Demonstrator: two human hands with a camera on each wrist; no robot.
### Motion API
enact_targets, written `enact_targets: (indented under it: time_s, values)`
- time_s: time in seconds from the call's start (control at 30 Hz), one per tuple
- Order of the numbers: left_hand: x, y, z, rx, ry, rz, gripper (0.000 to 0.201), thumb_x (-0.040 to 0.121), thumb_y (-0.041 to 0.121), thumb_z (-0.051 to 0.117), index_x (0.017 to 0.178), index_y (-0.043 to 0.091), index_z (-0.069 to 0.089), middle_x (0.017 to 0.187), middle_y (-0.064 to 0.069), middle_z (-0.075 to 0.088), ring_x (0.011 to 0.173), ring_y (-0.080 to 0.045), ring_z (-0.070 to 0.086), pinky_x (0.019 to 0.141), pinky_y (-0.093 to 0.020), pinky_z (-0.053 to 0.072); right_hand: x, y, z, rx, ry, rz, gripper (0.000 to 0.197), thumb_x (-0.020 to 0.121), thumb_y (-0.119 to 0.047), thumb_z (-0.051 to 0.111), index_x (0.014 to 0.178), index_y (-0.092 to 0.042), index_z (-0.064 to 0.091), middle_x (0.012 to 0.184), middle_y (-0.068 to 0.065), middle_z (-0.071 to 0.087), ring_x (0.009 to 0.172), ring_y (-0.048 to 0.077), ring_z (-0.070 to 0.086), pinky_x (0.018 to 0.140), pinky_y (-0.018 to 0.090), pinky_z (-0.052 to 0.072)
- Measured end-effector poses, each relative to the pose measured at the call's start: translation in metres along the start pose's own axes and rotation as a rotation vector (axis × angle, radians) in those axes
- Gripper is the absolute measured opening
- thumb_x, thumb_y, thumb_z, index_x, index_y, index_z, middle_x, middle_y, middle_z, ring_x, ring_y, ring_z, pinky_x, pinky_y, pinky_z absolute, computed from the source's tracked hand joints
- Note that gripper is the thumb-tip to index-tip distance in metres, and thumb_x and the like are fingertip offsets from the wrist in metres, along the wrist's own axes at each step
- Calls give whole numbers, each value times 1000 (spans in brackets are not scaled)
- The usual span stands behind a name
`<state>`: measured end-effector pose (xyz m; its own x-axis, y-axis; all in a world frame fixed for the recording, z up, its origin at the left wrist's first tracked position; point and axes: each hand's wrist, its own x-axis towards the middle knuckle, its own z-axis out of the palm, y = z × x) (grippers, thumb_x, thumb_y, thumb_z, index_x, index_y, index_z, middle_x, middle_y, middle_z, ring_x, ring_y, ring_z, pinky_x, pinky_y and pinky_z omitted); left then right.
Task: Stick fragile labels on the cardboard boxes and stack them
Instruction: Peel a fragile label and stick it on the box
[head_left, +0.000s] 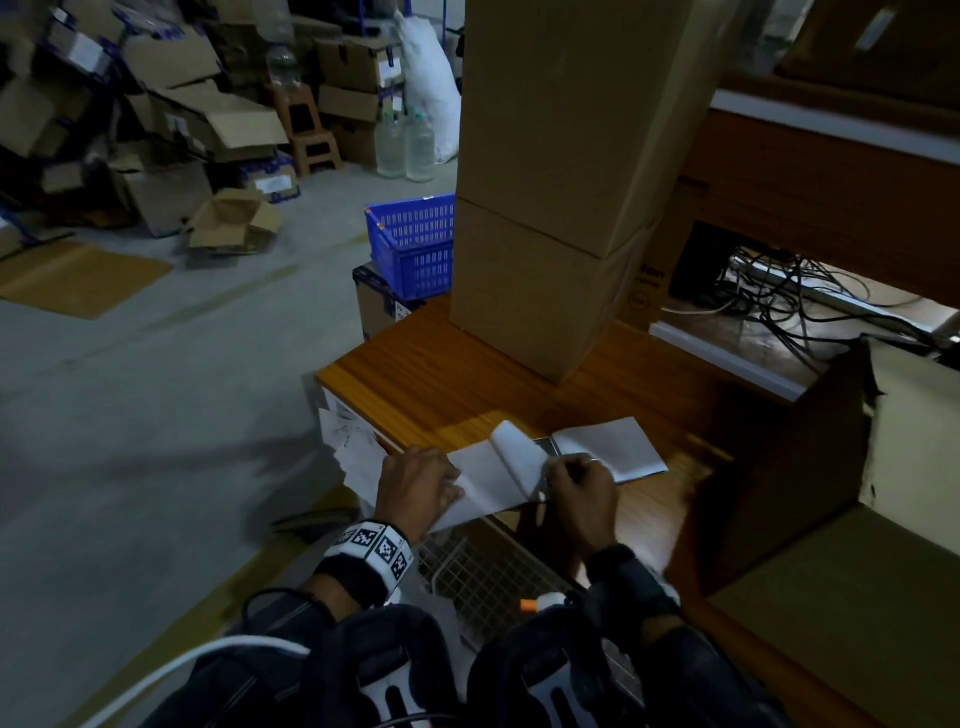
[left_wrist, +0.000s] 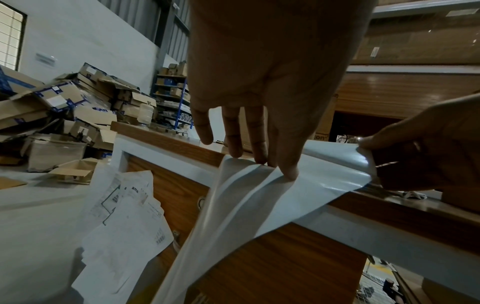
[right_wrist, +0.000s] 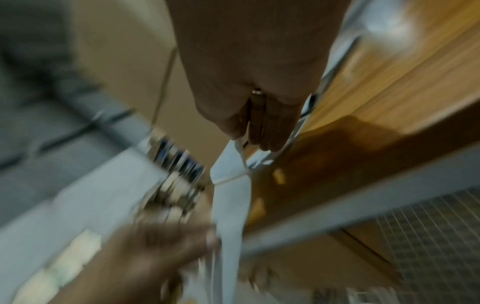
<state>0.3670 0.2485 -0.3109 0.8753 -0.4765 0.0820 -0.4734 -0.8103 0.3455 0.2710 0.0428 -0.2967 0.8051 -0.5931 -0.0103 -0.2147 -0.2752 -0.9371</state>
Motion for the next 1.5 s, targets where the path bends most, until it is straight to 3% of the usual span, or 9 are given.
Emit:
enact_targets:
  time_s: [0.17,0.33,0.4,0.47,0.63,0.8,1.0,1.27,1.5]
  values:
    - [-1,3,-2,40,-8,20,31,94,41,68,121,25,74,127,8,66,121,-18,55,98,-38,39,33,13,-43,219,258,243,6,96,-17,67,92,-13,70,96,16,73,90,32,71,76,46,62]
    - [-1,4,-4,55,-12,21,31,93,41,69,120,25,74,126,7,67,119,-18,57,98,-38,41,73,71,-80,282,415,326,21,75,-52,69,90,-38,67,98,5,76,89,31,74,77,61,61]
    - [0,4,-5,78,-25,31,32,94,43,68,120,26,74,127,7,67,119,-18,58,98,-37,44,92,96,-88,311,485,307,27,72,-56,65,93,-40,66,98,1,75,89,29,74,75,60,62]
    - [1,5,-5,109,-46,34,32,94,44,66,120,26,74,128,6,66,119,-19,58,98,-38,46,76,54,-92,314,540,295,28,76,-53,62,97,-34,66,99,0,74,91,28,72,81,58,61]
    - [6,8,-10,166,-125,27,31,96,47,62,112,25,77,125,2,65,121,-25,55,97,-44,45,43,-19,-96,367,658,164,3,99,-19,60,100,-22,60,95,-1,65,95,25,66,80,38,55]
    - [9,24,-19,13,37,126,30,94,49,65,109,25,77,119,3,70,116,-24,56,98,-42,45,12,-46,-92,373,526,12,2,101,-19,62,101,-19,64,97,-1,67,90,15,66,66,18,54]
    - [-1,101,-26,-409,33,408,54,85,60,66,123,22,68,117,2,68,111,-17,59,90,-35,50,-32,-64,-72,128,345,-178,7,101,-18,62,97,-15,67,88,-7,67,80,-1,64,67,11,49]
    - [-14,128,-5,-478,119,414,9,91,24,69,98,24,62,96,8,64,90,-10,57,75,-36,54,-62,-67,-75,135,324,-160,3,98,-12,64,100,-11,66,93,2,67,78,-2,63,66,14,50]
    - [-39,133,1,-737,98,341,11,98,30,67,98,18,70,91,7,72,85,-7,68,70,-39,60,-97,-47,-114,261,335,-120,14,98,-22,65,112,-24,64,106,5,66,96,15,66,75,25,58]
